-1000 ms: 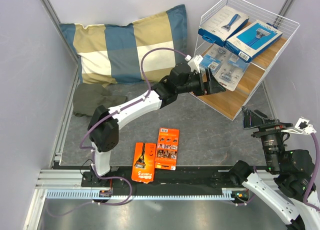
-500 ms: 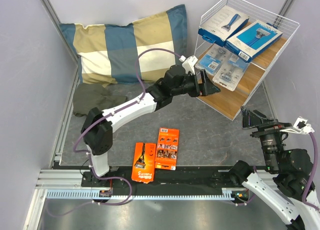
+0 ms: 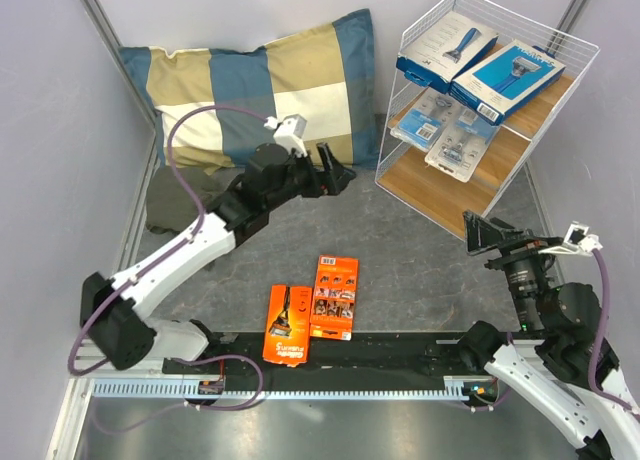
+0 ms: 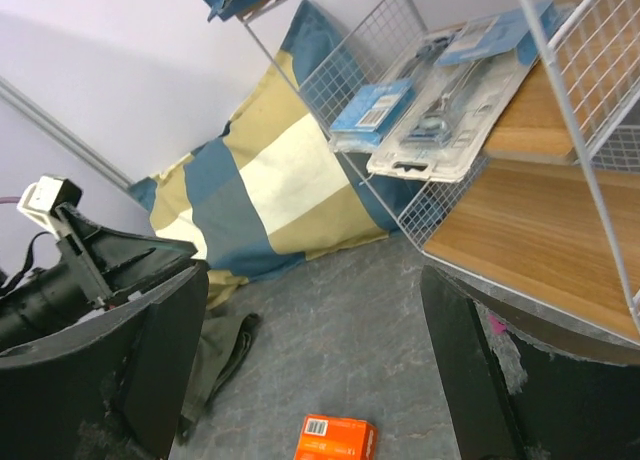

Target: Place and organize the shaving razors onto the shelf

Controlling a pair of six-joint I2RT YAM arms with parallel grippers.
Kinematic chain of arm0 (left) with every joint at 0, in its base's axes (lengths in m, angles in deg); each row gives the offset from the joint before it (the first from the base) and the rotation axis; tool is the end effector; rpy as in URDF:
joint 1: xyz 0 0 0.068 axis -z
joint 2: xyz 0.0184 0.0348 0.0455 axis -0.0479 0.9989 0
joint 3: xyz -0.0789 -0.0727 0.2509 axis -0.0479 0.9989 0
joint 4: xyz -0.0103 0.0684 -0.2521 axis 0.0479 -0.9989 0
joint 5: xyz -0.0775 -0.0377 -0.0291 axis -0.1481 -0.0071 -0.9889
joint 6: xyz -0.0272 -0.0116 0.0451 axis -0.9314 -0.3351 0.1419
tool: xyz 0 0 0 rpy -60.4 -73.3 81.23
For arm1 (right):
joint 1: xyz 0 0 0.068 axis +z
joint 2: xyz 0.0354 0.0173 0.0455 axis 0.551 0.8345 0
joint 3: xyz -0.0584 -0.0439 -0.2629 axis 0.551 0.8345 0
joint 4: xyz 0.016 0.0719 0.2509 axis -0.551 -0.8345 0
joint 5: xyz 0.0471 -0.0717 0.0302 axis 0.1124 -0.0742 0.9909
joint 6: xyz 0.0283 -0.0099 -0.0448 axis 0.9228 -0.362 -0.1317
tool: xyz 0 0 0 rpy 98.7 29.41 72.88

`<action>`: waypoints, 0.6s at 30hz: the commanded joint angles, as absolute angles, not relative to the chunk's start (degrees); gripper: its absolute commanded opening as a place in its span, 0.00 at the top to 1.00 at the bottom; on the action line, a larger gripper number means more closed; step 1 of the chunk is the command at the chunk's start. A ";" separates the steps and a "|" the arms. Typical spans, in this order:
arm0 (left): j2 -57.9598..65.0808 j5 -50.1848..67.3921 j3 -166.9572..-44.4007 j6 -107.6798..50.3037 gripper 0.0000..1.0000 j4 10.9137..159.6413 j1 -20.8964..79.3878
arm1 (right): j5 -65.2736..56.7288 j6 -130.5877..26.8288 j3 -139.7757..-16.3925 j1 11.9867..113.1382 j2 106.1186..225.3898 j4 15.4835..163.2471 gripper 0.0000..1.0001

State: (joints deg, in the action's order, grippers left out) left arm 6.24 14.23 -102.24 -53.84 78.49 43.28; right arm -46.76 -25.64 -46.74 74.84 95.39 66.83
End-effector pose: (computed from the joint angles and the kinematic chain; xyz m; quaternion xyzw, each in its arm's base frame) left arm 0.2446 -0.2114 0.3647 0.0403 0.7871 -0.3982 0.4693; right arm 0.0382 0.0067 0.3669 0.1851 0.6256 0.2911 0.6997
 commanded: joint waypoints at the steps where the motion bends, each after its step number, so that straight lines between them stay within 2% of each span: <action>1: -2.29 25.46 -94.78 -48.31 0.08 72.55 43.26 | -43.73 -24.94 -45.35 74.92 98.47 69.48 0.05; 9: -13.48 32.33 -81.08 -51.56 0.08 66.57 42.91 | -38.90 -23.63 -43.15 74.92 102.69 72.47 0.04; 18: -18.93 30.05 -68.60 -58.06 0.08 64.80 42.91 | -28.36 -24.42 -40.60 74.83 111.65 76.07 0.04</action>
State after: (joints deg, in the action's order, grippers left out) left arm -17.32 29.42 -72.82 -53.82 65.57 43.06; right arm -35.14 -24.02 -42.00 74.84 107.92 72.62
